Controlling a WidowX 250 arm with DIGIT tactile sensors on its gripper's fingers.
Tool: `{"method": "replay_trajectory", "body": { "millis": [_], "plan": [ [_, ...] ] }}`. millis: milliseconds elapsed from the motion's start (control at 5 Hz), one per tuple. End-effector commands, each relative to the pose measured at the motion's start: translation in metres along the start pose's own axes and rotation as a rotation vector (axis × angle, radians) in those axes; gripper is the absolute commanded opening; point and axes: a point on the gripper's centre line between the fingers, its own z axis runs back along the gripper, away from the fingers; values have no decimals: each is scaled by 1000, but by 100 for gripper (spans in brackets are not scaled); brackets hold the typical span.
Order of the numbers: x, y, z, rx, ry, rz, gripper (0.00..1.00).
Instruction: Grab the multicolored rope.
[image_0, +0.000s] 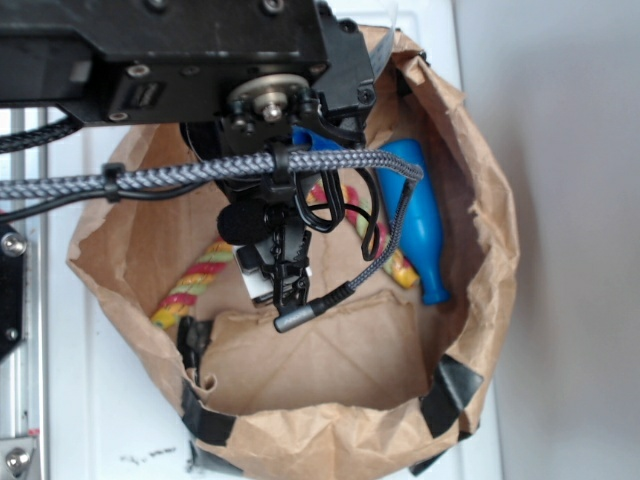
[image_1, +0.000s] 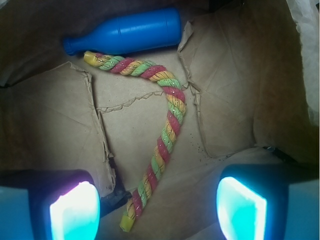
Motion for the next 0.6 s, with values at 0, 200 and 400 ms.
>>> {"method": "replay_trajectory", "body": {
  "millis": [0, 200, 400],
  "plan": [
    [15, -12, -22, 12, -59, 28, 100],
    [12, -12, -41, 65, -53, 25, 100],
    [16, -11, -61, 39, -1, -33, 100]
  ]
}}
